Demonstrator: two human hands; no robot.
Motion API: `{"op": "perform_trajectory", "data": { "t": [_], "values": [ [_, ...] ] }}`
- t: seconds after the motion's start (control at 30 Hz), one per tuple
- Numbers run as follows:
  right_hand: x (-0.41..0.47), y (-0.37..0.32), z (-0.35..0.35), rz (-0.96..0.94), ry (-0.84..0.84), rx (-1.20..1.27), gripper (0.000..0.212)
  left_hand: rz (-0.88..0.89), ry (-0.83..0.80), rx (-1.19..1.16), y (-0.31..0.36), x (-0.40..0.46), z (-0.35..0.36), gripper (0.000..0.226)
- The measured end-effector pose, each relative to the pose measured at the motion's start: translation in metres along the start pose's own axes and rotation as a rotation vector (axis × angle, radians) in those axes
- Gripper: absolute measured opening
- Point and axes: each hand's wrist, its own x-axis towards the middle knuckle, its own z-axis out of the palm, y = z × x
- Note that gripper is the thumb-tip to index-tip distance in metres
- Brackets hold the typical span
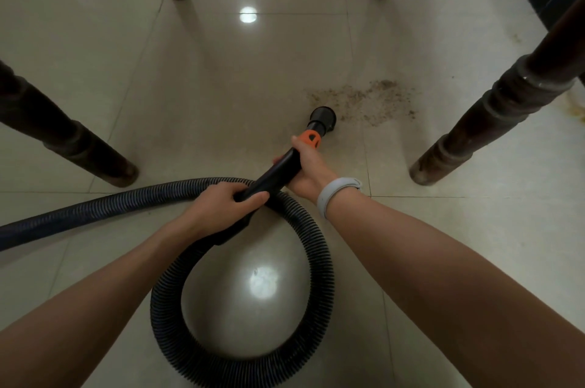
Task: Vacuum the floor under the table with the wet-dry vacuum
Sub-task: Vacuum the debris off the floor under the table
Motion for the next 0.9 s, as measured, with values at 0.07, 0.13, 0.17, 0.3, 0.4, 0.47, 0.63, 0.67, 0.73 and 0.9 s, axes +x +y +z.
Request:
{"op": "perform_trajectory", "data": {
  "t": [0.07, 0.13, 0.17, 0.3, 0.4, 0.47, 0.63, 0.67, 0.73, 0.9],
  "values": [
    [-0.001, 0.007, 0.002, 0.038, -0.064, -0.005, 0.026, -0.007, 0.045, 0.009, 0.002, 0.001, 0.000, 0.037],
    [-0.003, 0.010, 0.007, 0.011, -0.073, -0.026, 0.033, -0.018, 0.083, 0.007, 0.005, 0.002, -0.001, 0.041],
    [-0.003, 0.009, 0.010, -0.005, -0.063, -0.035, 0.038, -0.020, 0.100, -0.005, 0.006, 0.002, -0.002, 0.041],
    [0.002, -0.009, 0.015, -0.041, -0.012, -0.127, 0.034, -0.071, 0.073, -0.107, 0.006, -0.004, 0.000, 0.042],
    [0.010, -0.023, 0.014, -0.084, 0.047, -0.218, 0.030, -0.112, -0.007, -0.075, 0.014, -0.013, 0.022, 0.048],
    [0.014, -0.029, 0.017, -0.104, 0.077, -0.264, 0.036, -0.121, -0.014, -0.189, 0.025, -0.013, 0.035, 0.043],
    [0.017, -0.031, 0.012, -0.089, 0.029, -0.190, 0.034, -0.095, 0.062, -0.219, 0.035, 0.006, 0.029, 0.039],
    [0.016, -0.028, 0.011, -0.083, 0.017, -0.181, 0.032, -0.087, 0.073, -0.223, 0.033, 0.009, 0.025, 0.037],
    [0.015, -0.022, 0.013, -0.090, 0.015, -0.175, 0.031, -0.076, 0.054, -0.292, 0.027, 0.012, 0.020, 0.031],
    [0.010, -0.024, 0.021, -0.147, 0.045, -0.217, 0.026, -0.140, -0.026, -0.528, 0.026, 0.012, 0.020, 0.020]
  ]
}}
